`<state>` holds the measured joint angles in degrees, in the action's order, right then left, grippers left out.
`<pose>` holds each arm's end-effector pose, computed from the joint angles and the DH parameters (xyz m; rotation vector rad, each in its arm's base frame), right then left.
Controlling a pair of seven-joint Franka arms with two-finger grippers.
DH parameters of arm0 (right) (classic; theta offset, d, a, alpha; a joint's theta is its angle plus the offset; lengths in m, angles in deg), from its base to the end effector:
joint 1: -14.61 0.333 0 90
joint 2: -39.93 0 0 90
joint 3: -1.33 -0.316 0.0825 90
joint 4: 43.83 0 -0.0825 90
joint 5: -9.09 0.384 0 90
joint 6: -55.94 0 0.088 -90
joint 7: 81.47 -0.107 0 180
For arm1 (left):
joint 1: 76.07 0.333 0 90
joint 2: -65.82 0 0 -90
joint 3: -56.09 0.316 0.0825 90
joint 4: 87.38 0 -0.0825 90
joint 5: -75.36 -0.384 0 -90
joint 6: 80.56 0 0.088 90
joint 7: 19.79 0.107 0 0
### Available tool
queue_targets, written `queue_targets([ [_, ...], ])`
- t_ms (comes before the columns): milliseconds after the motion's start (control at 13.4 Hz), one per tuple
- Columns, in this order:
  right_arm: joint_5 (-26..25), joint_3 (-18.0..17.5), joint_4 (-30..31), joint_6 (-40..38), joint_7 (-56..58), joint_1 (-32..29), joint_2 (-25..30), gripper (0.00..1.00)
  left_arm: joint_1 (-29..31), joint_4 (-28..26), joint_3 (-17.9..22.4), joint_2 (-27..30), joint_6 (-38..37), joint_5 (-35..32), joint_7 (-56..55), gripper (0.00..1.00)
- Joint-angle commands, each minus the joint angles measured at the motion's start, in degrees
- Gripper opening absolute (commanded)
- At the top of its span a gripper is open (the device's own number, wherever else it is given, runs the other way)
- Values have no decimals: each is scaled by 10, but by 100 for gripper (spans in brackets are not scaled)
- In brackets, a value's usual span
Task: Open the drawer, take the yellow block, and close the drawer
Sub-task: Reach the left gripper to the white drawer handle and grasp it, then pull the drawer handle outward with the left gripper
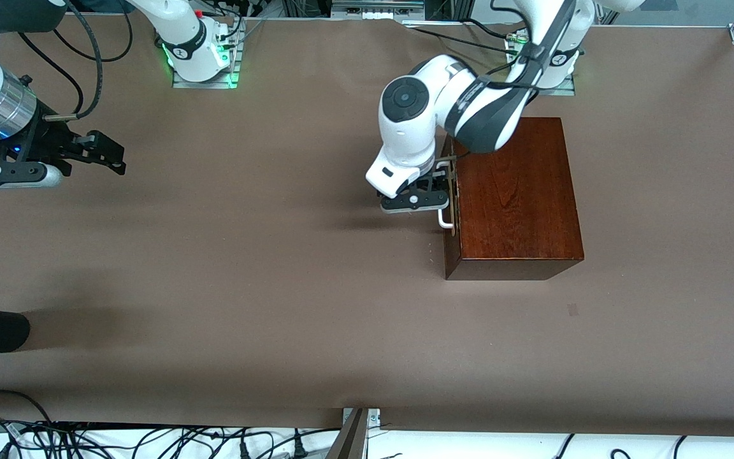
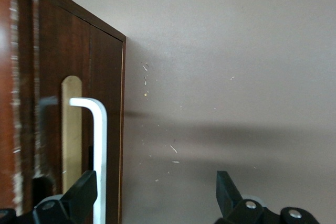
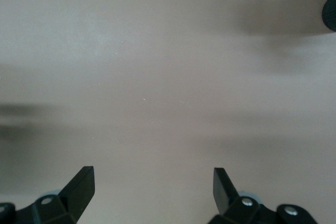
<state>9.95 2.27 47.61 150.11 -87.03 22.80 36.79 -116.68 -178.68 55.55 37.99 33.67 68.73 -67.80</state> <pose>0.5714 0.0745 0.5880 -3.1281 -0.0444 0.0136 0.5133 -0.4381 0.3453 -3.0094 -0.1032 -0.0131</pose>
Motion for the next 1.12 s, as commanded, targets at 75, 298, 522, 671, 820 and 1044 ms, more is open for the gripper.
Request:
queue_targets([
  [75,-7,-3,7,4,-3,-2,6,100,-3,-17,4,1,2,-24,-9,100],
  [298,-7,-3,7,4,-3,-2,6,100,-1,-36,5,1,1,-24,-9,100],
  [522,-7,-3,8,4,-2,-2,5,100,0,-51,5,1,0,-24,-10,100],
  [671,-7,-3,8,5,-3,-2,5,100,0,-60,5,1,0,-24,-10,100],
  [820,-7,-3,8,5,-2,-2,5,100,0,-68,5,3,-2,-23,-13,100],
  [1044,-7,-3,8,5,-3,-2,4,100,-1,-70,3,2,0,-17,-38,100],
])
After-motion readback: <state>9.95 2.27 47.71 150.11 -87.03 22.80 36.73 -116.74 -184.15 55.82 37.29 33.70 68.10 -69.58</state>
